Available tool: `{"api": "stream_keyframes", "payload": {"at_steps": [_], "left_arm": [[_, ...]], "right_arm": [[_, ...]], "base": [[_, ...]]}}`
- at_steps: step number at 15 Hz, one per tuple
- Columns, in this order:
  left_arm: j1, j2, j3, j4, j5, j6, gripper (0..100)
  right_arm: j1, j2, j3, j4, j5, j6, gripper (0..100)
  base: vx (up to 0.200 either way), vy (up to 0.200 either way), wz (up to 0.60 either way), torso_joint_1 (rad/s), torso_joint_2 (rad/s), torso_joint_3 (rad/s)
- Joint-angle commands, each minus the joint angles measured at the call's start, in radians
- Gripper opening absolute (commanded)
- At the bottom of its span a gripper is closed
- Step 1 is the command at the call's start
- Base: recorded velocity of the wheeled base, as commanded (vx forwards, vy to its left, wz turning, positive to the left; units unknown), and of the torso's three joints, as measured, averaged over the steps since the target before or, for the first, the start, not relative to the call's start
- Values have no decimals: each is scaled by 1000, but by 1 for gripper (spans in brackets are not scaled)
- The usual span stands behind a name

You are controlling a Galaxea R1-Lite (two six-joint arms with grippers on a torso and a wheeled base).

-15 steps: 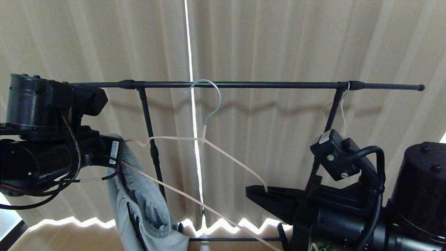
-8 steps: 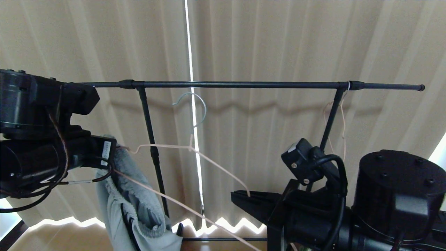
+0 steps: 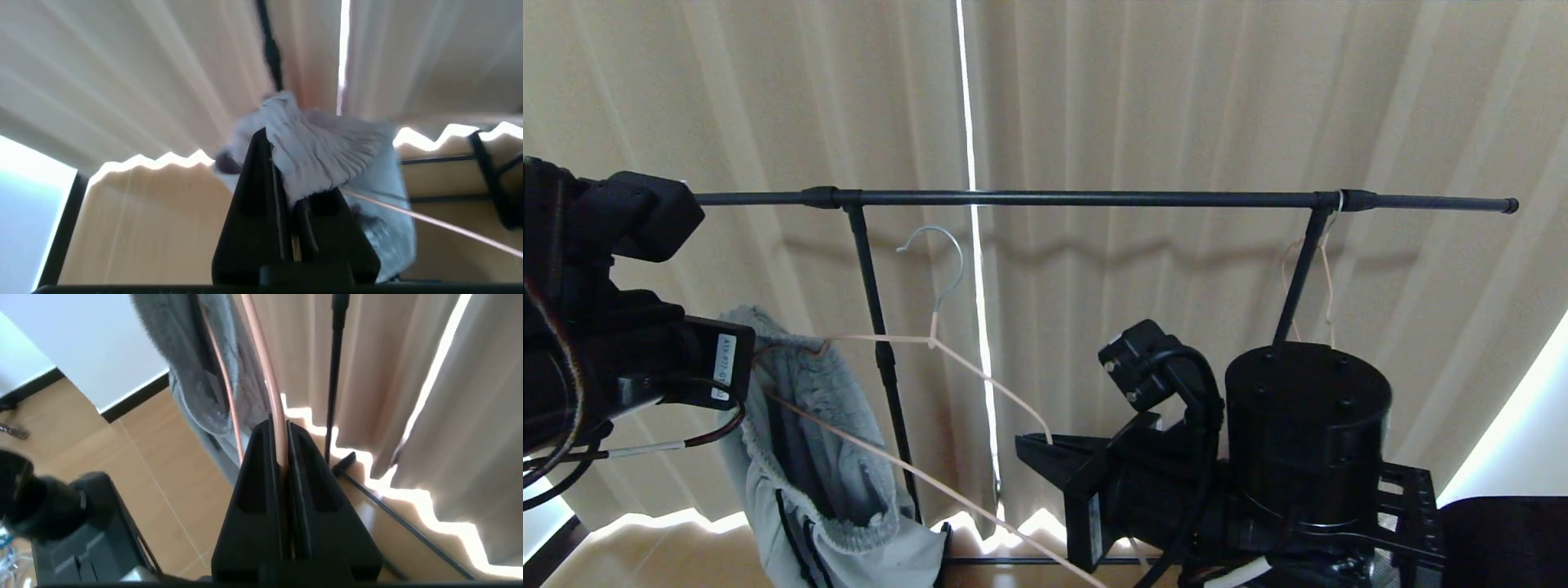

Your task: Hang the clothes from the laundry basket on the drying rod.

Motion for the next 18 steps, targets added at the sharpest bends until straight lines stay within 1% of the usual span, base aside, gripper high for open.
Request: {"api": "stream_keyframes", "payload": {"at_steps": [1,2,3,5,6,7,8,9,11,12,14,16,18], "left_arm": [[-60,-25,-4,-1,0,-1,0],[-92,-24,-12,-2,-1,-2,0],[-101,-24,-15,-4,-1,-2,0],[-161,-18,-30,-7,-6,9,0],[-169,-16,-33,-7,-8,9,0],[-215,-7,-42,-9,-15,7,0],[-250,-2,-47,-9,-37,7,0],[-275,-1,-52,-9,-80,9,0],[-284,8,-59,-9,-175,10,0],[-284,13,-61,-9,-201,13,0],[-284,8,-53,-9,-231,16,0],[-286,5,-49,-9,-287,19,0],[-286,7,-47,-9,-305,19,0]], "right_arm": [[0,62,-43,0,-1,11,0],[0,71,-54,0,-1,13,0],[0,71,-55,-2,-1,13,0],[0,74,-46,-56,0,11,0],[0,73,-46,-57,0,11,0],[2,70,-43,-62,-1,11,0],[2,68,-40,-68,-1,13,0],[2,67,-38,-74,-1,13,0],[2,59,-19,-92,-3,11,0],[0,58,0,-109,-4,10,0],[-1,56,38,-175,-6,-1,0],[-9,50,74,-244,-4,-32,0],[-21,27,93,-260,0,-67,0]], "base": [[0,0,0,0,0,0],[0,0,0,0,0,0],[0,0,0,0,0,0],[0,0,0,0,0,0],[0,0,0,0,0,0],[0,0,0,0,0,0],[0,0,0,0,0,0],[0,0,0,0,0,0],[0,0,0,0,0,0],[0,0,0,0,0,0],[0,0,0,0,0,0],[0,0,0,0,0,0],[0,0,0,0,0,0]]}}
